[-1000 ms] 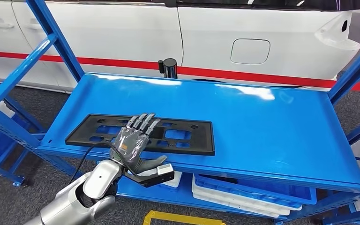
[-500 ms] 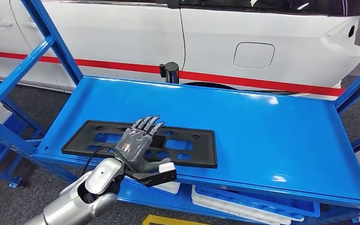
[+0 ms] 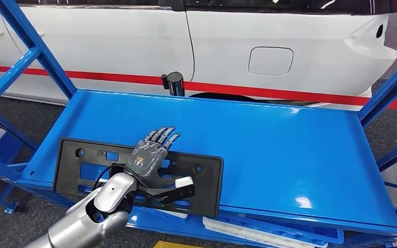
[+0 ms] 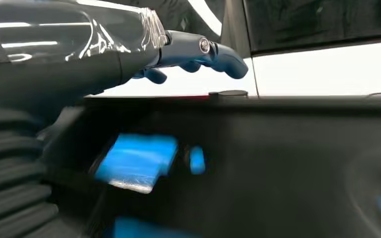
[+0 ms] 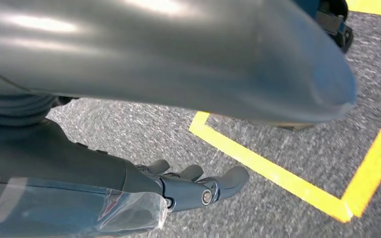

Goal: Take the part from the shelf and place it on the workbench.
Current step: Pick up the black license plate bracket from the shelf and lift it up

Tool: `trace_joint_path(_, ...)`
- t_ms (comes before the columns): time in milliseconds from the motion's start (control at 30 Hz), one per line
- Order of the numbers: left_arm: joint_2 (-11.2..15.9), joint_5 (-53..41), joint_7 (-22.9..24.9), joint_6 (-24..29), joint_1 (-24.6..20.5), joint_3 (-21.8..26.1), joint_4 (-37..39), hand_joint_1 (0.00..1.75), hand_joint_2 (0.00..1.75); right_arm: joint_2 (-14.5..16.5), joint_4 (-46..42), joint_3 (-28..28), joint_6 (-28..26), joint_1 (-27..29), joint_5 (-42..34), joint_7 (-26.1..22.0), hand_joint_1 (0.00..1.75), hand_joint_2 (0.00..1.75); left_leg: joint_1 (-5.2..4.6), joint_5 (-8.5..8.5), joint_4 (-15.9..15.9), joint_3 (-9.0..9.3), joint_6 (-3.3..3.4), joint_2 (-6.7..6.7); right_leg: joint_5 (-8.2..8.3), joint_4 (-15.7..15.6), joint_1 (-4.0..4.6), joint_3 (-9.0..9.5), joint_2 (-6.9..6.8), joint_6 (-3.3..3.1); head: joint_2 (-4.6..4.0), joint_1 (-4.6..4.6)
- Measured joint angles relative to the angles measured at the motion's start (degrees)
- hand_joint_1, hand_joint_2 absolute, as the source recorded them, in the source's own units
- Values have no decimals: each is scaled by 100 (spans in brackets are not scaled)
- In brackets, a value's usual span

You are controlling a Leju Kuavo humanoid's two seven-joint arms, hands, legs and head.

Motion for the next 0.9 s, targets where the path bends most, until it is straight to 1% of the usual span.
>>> trace_joint_path(33, 0, 15, 1, 0, -12, -3, 5, 0, 175, 6, 1, 0, -2, 0, 1, -2, 0, 0, -23, 55, -194, 85, 22, 13, -9, 1, 5, -4, -1, 9, 0, 2)
trace_joint_path(67, 1, 29, 3, 1, -22, -6, 11, 0, 175, 11, 1, 0, -4, 2, 1, -3, 0, 0, -37, 53, -259, 113, 18, 24, -14, 1, 5, -11, -4, 22, 1, 3)
trace_joint_path(100, 2, 41, 5, 1, -29, -9, 18, 0, 175, 9, 2, 0, -7, 3, 0, -4, 0, 0, -35, 67, -285, 117, -2, 29, -19, 3, -5, -16, -8, 36, 1, 2)
trace_joint_path(133, 3, 51, 7, 2, -30, -11, 24, 0, 175, 7, 2, 0, -7, 3, -1, -7, 0, 0, -19, 79, -309, 134, -5, 30, -40, 20, -12, -18, -13, 56, 1, 2)
trace_joint_path(167, 5, 60, 7, 3, -32, -10, 28, 0, 175, 4, 2, 0, -7, 2, -1, -11, 0, 0, 1, 87, -339, 158, -2, 34, -97, 91, -10, -36, -17, 84, 1, 4)
trace_joint_path(200, 5, 71, 7, 3, -39, -10, 30, 0, 175, 3, 2, 0, -8, 0, -2, -14, 0, 0, 26, 96, -368, 185, 1, 41, -213, 271, -9, -108, -21, 118, 0, 9)
trace_joint_path(233, 5, 86, 4, 2, -44, -14, 30, 0, 175, 0, 2, 0, -8, 0, -2, -17, 0, 0, 46, 101, -386, 208, 3, 48, -380, 577, -20, -245, -25, 150, 0, 14)
trace_joint_path(267, 5, 111, 2, -2, -48, -19, 30, 0, 175, 0, 2, 0, -9, 2, -2, -20, 0, 0, 54, 98, -391, 217, 7, 52, -566, 984, -32, -444, -27, 181, -1, 20)
trace_joint_path(300, 5, 134, 1, -7, -47, -24, 30, 0, 175, 0, 2, 0, -9, 6, -2, -20, 0, 0, 60, 96, -390, 220, 6, 53, -713, 1383, -56, -654, -29, 208, 0, 22)
trace_joint_path(333, 5, 154, 1, -11, -42, -28, 30, 0, 175, -1, 2, 0, -9, 12, -2, -20, 0, 0, 69, 91, -389, 223, 1, 51, -767, 1647, -82, -808, -31, 231, 0, 24)
trace_joint_path(367, 5, 165, 1, -15, -39, -31, 30, 0, 175, -4, 2, 0, -9, 18, -2, -20, 0, 0, 83, 83, -386, 227, -9, 46, -707, 1695, -105, -860, -34, 257, -1, 24)
trace_joint_path(400, 5, 167, 1, -17, -38, -32, 30, 0, 175, -9, 2, 0, -8, 20, -2, -22, 0, 0, 104, 71, -380, 237, -28, 40, -538, 1489, -131, -785, -38, 284, -1, 25)
trace_joint_path(433, 5, 168, 2, -20, -41, -33, 30, 0, 175, -15, 2, 0, -8, 19, -2, -24, 0, 0, 127, 51, -366, 249, -59, 31, -303, 1084, -163, -602, -46, 318, -1, 25)
trace_joint_path(467, 5, 169, 3, -21, -48, -32, 30, 0, 175, -11, 2, 0, -4, 14, -2, -26, 0, 0, 138, 26, -346, 254, -101, 20, -127, 668, -186, -406, -43, 356, -1, 27)
trace_joint_path(500, 6, 172, 7, -25, -59, -30, 30, 0, 175, -8, 2, 0, -1, 9, -3, -29, 0, 0, 141, 4, -321, 253, -144, 10, 1, 334, -205, -252, -29, 360, -1, 28)
trace_joint_path(533, 7, 179, 10, -26, -73, -27, 30, 0, 175, -3, 2, 0, 2, 7, -5, -32, 0, 0, 134, -10, -305, 247, -184, 0, 53, 140, -213, -165, -15, 348, -1, 25)
trace_joint_path(567, 7, 189, 14, -27, -87, -24, 31, 0, 175, 4, 3, 0, 4, 7, -7, -33, 0, 0, 125, -13, -305, 240, -214, -9, 36, 103, -202, -156, 3, 313, 0, 22)
trace_joint_path(600, 9, 199, 19, -28, -98, -22, 34, 0, 175, 2, 3, 0, 4, 8, -10, -35, 0, 0, 130, -9, -309, 240, -233, -14, 46, 102, -196, -165, 11, 257, 0, 16)
trace_joint_path(633, 10, 209, 23, -27, -106, -21, 37, 0, 175, 2, 4, 0, 4, 9, -12, -35, 0, 0, 140, -15, -308, 237, -250, -16, 48, 104, -188, -167, 9, 217, 1, 12)
trace_joint_path(667, 12, 214, 27, -27, -112, -19, 40, 0, 175, 2, 4, 0, 3, 8, -13, -36, 0, 0, 152, -60, -249, 213, -263, -14, 52, 102, -182, -166, 8, 178, 0, 11)
trace_joint_path(700, 14, 215, 31, -27, -122, -16, 43, 0, 175, 2, 4, 0, 3, 5, -13, -37, 0, 0, 159, -166, -74, 134, -274, -11, 56, 98, -183, -165, 6, 142, -1, 9)
trace_joint_path(733, 14, 220, 34, -26, -134, -14, 44, 0, 175, 2, 4, 0, 1, 3, -13, -37, 0, 0, 157, -326, 229, -4, -285, -8, 58, 96, -179, -164, 4, 115, -1, 5)
trace_joint_path(800, 14, 229, 47, -26, -148, -12, 49, 0, 175, 1, 4, 0, -5, 2, -13, -38, 0, 0, 143, -697, 1094, -411, -286, -7, 53, 97, -151, -166, -1, 80, -1, -2)
trace_joint_path(833, 14, 233, 53, -26, -148, -13, 55, 0, 175, 1, 4, 0, -9, 4, -13, -38, 0, 0, 133, -796, 1428, -582, -273, -7, 49, 97, -131, -165, -2, 69, -1, -3)
trace_joint_path(867, 14, 230, 60, -26, -148, -14, 62, 0, 175, -1, 4, 0, -12, 5, -14, -39, 0, 0, 116, -788, 1557, -662, -242, -7, 46, 97, -107, -160, 1, 59, -1, -4)
trace_joint_path(900, 16, 227, 66, -26, -153, -14, 71, 0, 175, -2, 4, 0, -13, 7, -15, -40, 0, 0, 92, -667, 1434, -623, -193, -8, 43, 97, -80, -152, 6, 51, -1, -5)
